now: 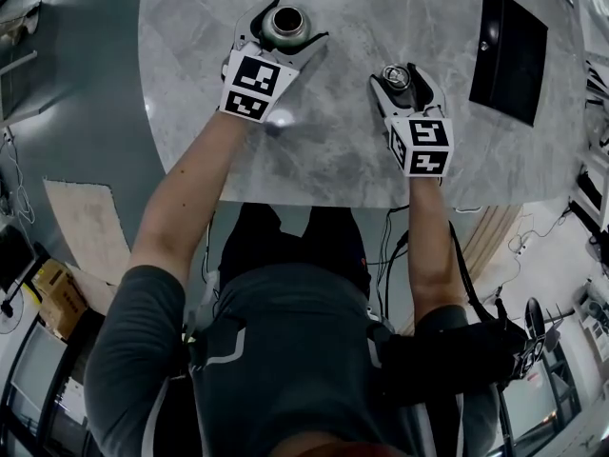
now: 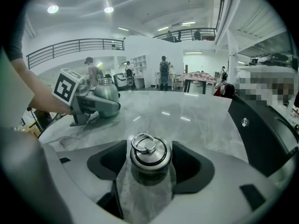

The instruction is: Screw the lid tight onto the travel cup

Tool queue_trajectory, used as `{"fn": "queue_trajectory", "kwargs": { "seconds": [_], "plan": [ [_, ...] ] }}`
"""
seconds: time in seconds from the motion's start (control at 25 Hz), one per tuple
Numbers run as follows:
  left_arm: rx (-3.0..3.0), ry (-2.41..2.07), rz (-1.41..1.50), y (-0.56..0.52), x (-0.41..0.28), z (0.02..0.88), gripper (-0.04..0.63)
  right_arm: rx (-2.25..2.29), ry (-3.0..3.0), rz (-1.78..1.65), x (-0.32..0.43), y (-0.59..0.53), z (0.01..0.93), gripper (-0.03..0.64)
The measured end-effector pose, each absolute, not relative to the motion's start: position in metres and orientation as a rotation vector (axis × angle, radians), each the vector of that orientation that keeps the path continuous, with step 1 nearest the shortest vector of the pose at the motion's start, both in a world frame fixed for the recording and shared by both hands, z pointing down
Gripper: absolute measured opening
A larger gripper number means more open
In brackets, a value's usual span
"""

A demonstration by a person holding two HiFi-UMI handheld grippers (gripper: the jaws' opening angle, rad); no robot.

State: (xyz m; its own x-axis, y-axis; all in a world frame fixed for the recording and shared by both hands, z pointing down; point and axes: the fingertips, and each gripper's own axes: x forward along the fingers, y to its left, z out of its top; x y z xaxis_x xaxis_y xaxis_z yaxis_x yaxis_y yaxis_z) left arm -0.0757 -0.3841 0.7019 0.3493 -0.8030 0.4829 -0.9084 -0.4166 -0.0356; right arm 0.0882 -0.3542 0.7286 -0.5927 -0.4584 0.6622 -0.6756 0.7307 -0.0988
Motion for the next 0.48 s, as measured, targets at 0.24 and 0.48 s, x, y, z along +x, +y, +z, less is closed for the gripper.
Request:
{"fn": "queue_trajectory", "kwargs": {
  "seconds": [0.24, 0.48],
  "plan": [
    [2.394, -1.555, 0.629, -0.3855, -0.0749, 0.6989, 0.410, 0.859, -2.282, 0.435, 0.0885, -0.3546, 0.7298, 0.311],
    [2.380, -1.563, 0.631, -0.3877, -0.0766, 0.7004, 0.405, 0.877, -2.276, 0.429, 0.0897, -0.3571, 0.7302, 0.279]
  ]
}}
